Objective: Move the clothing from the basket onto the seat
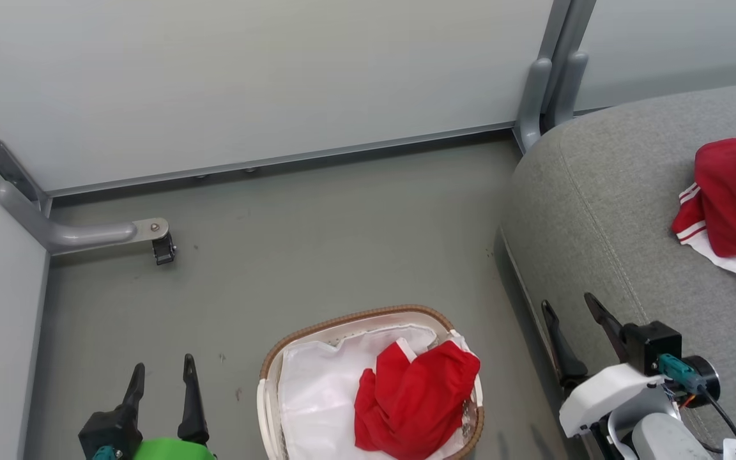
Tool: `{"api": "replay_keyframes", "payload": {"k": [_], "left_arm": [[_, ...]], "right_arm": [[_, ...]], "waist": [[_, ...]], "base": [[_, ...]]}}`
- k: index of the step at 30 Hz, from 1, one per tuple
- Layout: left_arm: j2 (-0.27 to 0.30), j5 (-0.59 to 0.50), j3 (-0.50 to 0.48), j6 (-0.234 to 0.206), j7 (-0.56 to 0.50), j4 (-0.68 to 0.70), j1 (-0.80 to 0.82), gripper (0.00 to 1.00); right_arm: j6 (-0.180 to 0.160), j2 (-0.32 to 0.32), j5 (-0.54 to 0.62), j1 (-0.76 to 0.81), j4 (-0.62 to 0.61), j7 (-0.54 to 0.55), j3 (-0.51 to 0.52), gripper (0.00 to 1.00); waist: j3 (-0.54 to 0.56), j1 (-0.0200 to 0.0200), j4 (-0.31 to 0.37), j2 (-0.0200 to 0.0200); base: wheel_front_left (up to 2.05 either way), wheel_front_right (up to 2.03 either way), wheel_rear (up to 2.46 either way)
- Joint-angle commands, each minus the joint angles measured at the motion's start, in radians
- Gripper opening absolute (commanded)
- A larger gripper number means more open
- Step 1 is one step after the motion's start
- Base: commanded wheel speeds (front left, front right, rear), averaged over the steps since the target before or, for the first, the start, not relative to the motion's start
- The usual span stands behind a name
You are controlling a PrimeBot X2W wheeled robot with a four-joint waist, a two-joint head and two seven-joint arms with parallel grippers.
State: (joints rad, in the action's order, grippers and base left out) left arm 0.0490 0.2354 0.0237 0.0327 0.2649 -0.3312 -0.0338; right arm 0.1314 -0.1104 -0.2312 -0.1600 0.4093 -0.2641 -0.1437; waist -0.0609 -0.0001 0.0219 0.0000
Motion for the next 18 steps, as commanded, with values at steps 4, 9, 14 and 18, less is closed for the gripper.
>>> {"api": "replay_keyframes", "payload": {"k": [4,9,14,18], "left_arm": [[0.003,0.001,0.023,0.008,-0.001,-0.008,0.038,1.0],[0.003,-0.003,0.088,0.022,-0.001,-0.036,0.089,1.0],[0.003,0.005,0.176,0.034,-0.001,-0.089,0.168,1.0],[0.003,0.006,0.275,0.049,-0.001,-0.167,0.248,1.0]], "right_arm": [[-0.001,-0.005,-0.009,-0.032,-0.011,0.0,-0.01,1.0],[-0.001,-0.009,-0.02,-0.087,-0.05,0.0,-0.024,1.0],[-0.001,-0.013,-0.039,-0.165,-0.106,0.0,-0.027,1.0],[-0.001,-0.017,-0.067,-0.227,-0.145,0.0,-0.024,1.0]], "waist": [[-0.033,0.0001,0.014,0.0],[-0.106,0.0001,0.046,0.0],[-0.207,0.0001,0.1,0.0],[-0.287,0.0001,0.142,0.0]], "base": [[0.0,0.0,0.0],[0.0,0.0,0.0],[0.0,0.0,0.0],[0.0,0.0,0.0]]}}
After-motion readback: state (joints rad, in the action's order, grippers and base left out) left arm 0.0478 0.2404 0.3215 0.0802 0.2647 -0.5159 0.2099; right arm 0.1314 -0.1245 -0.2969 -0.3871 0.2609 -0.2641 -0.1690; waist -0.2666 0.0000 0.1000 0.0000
